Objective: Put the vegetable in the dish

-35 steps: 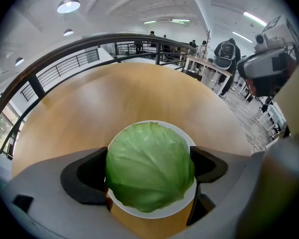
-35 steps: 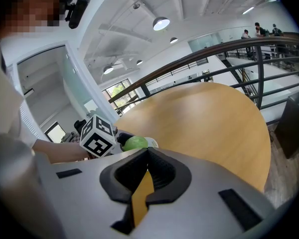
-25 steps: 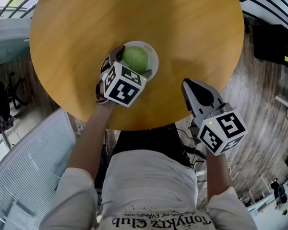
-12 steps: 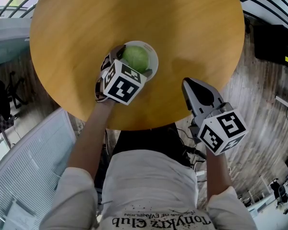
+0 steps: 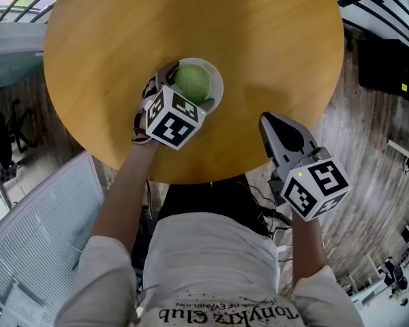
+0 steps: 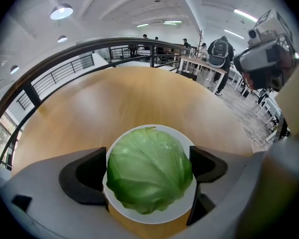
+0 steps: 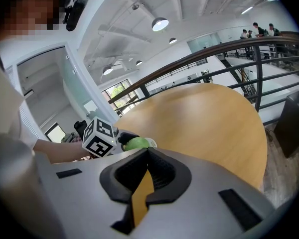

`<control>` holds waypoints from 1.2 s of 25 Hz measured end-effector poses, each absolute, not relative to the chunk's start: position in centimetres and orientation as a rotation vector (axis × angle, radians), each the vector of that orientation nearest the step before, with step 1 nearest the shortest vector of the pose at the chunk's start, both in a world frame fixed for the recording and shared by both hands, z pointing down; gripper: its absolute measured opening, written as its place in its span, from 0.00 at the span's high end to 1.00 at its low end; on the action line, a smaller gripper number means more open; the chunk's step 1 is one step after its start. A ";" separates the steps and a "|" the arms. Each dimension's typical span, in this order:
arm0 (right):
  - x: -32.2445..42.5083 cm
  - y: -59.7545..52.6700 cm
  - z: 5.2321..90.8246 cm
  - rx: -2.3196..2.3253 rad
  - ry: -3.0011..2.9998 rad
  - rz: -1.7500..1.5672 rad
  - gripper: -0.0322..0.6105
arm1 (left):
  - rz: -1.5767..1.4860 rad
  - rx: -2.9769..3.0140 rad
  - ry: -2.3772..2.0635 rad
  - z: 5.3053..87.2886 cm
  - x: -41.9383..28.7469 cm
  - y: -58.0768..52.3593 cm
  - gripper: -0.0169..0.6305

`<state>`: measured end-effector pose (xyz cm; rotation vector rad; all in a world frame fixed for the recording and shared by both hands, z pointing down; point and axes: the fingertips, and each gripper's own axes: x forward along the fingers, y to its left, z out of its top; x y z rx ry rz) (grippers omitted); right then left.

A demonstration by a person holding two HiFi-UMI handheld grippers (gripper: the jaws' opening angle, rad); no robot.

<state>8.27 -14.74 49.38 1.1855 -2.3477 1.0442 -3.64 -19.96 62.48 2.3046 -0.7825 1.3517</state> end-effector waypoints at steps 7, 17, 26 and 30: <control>8.5 -13.7 47.7 1.182 -2.371 1.003 0.92 | 1.279 2.322 -0.839 59.3 -4.0 -19.3 0.19; 8.4 -10.7 43.2 1.199 -2.408 0.885 0.93 | 1.080 2.337 -0.937 51.1 -6.0 -14.1 0.19; 8.7 -7.9 36.0 1.243 -2.480 0.738 0.92 | 0.693 2.398 -1.205 37.9 -8.0 -8.3 0.91; 9.2 -7.7 33.0 1.294 -2.502 0.676 0.92 | 0.705 2.405 -1.266 35.5 -8.6 -6.4 0.94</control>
